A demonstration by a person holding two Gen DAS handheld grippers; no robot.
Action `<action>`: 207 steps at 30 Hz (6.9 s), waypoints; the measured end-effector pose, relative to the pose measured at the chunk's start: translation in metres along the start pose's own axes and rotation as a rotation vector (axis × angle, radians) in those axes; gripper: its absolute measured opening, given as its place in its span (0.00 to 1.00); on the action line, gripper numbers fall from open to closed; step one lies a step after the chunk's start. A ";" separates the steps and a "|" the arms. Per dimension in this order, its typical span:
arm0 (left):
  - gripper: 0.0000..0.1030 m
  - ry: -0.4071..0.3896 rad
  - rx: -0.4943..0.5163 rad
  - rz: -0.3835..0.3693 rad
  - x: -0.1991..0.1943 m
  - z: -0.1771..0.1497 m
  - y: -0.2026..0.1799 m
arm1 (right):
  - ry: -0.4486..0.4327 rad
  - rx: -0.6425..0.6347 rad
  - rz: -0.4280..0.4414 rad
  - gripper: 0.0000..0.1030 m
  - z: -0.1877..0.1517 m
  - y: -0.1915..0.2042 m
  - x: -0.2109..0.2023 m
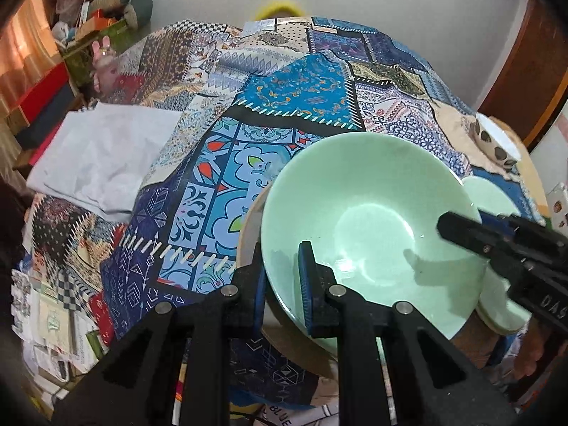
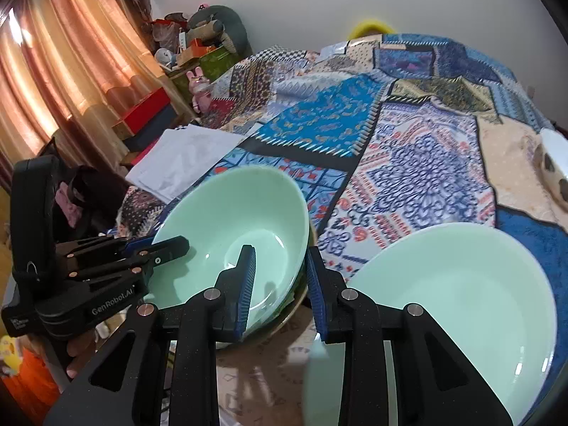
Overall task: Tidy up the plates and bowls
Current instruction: 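Lower the mint green bowl into the pinkish-beige bowl and open the left gripper, then move the left gripper to the white patterned bowl and grasp its rim, then lift the white patterned bowl with the left gripper and carry it toward the right gripper, then lower the white patterned bowl into the mint green bowl and open the left gripper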
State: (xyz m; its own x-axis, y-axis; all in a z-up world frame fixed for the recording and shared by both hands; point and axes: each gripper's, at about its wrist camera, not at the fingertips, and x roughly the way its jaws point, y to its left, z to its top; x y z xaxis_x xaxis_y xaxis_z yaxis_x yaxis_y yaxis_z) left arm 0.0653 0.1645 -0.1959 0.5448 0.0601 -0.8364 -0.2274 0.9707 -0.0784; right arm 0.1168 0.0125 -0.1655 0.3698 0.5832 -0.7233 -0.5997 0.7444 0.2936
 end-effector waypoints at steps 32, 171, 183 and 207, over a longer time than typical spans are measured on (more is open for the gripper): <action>0.61 -0.140 0.066 0.100 -0.048 0.035 -0.057 | -0.132 0.107 -0.238 0.26 -0.017 -0.122 -0.110; 0.21 -0.072 0.221 -0.212 -0.031 0.079 -0.218 | -0.121 0.001 -0.173 0.23 0.021 -0.130 -0.125; 0.21 -0.144 0.127 -0.161 -0.060 0.053 -0.148 | -0.131 -0.056 -0.105 0.23 0.019 -0.077 -0.100; 0.21 -0.148 -0.017 -0.110 -0.062 0.022 -0.044 | -0.068 -0.076 0.024 0.23 0.019 -0.009 -0.044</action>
State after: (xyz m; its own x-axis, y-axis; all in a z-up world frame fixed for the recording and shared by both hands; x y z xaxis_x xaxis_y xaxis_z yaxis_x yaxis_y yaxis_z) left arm 0.0599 0.1231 -0.1287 0.6801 -0.0115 -0.7330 -0.1728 0.9692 -0.1755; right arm 0.1191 -0.0133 -0.1243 0.4009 0.6231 -0.6716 -0.6603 0.7047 0.2596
